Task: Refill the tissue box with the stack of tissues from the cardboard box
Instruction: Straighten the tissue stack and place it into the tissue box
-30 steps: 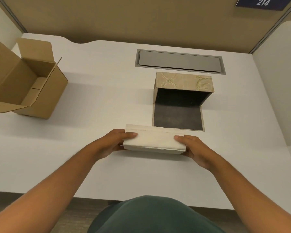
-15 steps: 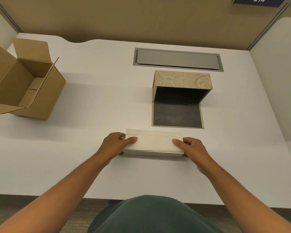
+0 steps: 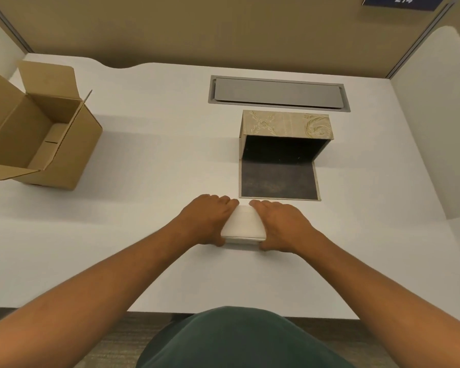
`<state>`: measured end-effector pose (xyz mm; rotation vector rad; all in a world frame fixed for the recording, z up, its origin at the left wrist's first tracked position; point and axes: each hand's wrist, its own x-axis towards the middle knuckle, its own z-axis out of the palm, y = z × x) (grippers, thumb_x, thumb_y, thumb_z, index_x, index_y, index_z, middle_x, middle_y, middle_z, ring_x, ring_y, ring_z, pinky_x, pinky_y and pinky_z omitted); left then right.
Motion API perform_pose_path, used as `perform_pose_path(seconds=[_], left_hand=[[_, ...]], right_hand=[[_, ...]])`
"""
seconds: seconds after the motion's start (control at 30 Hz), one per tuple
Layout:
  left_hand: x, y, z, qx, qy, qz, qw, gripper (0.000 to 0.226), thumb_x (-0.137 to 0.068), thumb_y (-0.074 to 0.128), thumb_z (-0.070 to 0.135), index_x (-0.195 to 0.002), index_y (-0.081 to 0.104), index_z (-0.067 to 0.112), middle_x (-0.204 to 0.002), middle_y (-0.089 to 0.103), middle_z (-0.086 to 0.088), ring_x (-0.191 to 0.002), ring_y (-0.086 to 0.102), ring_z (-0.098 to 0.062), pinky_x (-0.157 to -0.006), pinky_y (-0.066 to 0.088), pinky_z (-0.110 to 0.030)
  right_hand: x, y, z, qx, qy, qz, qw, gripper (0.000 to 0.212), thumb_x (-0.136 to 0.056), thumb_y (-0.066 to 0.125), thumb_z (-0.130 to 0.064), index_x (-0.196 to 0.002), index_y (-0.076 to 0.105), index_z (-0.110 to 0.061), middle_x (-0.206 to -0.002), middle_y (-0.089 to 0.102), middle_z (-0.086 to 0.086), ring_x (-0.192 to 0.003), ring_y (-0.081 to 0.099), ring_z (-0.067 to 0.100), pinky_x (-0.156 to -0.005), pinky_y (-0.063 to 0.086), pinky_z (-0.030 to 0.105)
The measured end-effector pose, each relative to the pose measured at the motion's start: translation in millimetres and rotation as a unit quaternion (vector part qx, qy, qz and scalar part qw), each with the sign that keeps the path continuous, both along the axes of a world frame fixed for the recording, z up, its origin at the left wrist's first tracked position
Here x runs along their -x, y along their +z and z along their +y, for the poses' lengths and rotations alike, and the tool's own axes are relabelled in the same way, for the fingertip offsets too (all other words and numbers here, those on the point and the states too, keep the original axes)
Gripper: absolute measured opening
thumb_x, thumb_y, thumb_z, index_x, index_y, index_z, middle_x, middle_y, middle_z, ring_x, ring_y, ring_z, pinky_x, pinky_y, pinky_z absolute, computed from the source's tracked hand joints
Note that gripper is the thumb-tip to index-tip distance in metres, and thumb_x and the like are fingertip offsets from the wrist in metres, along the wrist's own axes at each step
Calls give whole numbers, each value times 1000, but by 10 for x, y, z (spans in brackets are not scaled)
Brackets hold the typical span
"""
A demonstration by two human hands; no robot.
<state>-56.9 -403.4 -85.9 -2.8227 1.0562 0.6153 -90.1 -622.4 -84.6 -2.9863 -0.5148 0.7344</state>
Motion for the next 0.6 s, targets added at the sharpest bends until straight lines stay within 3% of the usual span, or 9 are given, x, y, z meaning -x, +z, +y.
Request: perform_pose_path(seconds=[0.07, 0.17, 0.23, 0.27, 0.33, 0.4, 0.5, 0.53, 0.6], left_hand=[[12, -38, 5, -3, 8, -3, 1000, 84, -78, 85, 49, -146, 46, 18, -131, 65, -4, -107, 67, -28, -75, 42, -36], [22, -86, 20, 9, 11, -12, 1000, 88, -77, 84, 50, -149, 44, 19, -135, 64, -4, -110, 66, -28, -77, 43, -37], [29, -110, 64, 21, 11, -7, 1000, 108, -77, 82, 64, -162, 33, 19, -156, 53, -6, -132, 58, -29, -103, 47, -41], [52, -69, 97, 35, 27, 0, 999, 121, -75, 77, 77, -168, 25, 20, -168, 43, -5, -148, 47, -29, -121, 38, -47], [129, 42, 220, 149, 153, 26, 977, 129, -72, 63, 94, -172, 21, 25, -178, 29, 1, -164, 27, -24, -134, 20, -51], [217, 85, 394, 319, 380, 80, 865, 113, -78, 62, 91, -168, 35, 28, -174, 37, 6, -159, 37, -18, -130, 29, -44], [298, 53, 554, 414, 620, 227, 626, 72, -98, 67, 64, -153, 58, 17, -157, 60, -6, -140, 61, -29, -121, 46, -45], [323, 32, 556, 422, 645, 268, 578, 60, -102, 67, 54, -145, 63, 12, -148, 65, -11, -129, 67, -32, -117, 51, -47], [370, -12, 490, 430, 652, 306, 544, 49, -106, 66, 44, -138, 68, 6, -135, 72, -14, -116, 73, -32, -112, 55, -46]], right_hand=[[-39, -24, 15, 9, 4, -3, 1000, 103, -76, 85, -55, -159, 32, -24, -155, 55, 5, -128, 60, 28, -106, 51, 44], [-30, -84, 23, 2, 2, -11, 1000, 104, -76, 86, -55, -160, 31, -25, -157, 53, 5, -132, 58, 28, -111, 47, 45], [5, -67, -16, -28, -18, -11, 999, 119, -71, 88, -62, -164, 22, -28, -165, 45, 3, -145, 47, 28, -123, 34, 50], [34, -31, -60, -58, -39, -17, 997, 130, -64, 88, -70, -166, 18, -30, -168, 39, 1, -152, 40, 27, -128, 25, 55], [110, 74, -176, -160, -150, -17, 975, 143, -52, 85, -82, -167, 14, -33, -173, 31, -2, -158, 30, 25, -129, 21, 57], [230, 137, -311, -278, -349, 10, 895, 131, -59, 80, -84, -166, 24, -31, -174, 32, -1, -157, 33, 25, -123, 34, 50], [352, 87, -424, -381, -606, 121, 687, 66, -96, 61, -66, -142, 55, -19, -158, 54, 15, -142, 54, 36, -115, 46, 47], [378, 55, -429, -407, -635, 147, 640, 55, -103, 57, -56, -139, 57, -14, -150, 60, 17, -134, 59, 35, -113, 48, 47], [384, 1, -390, -444, -644, 160, 602, 49, -107, 56, -43, -143, 58, -10, -139, 68, 12, -126, 65, 29, -108, 52, 43]])
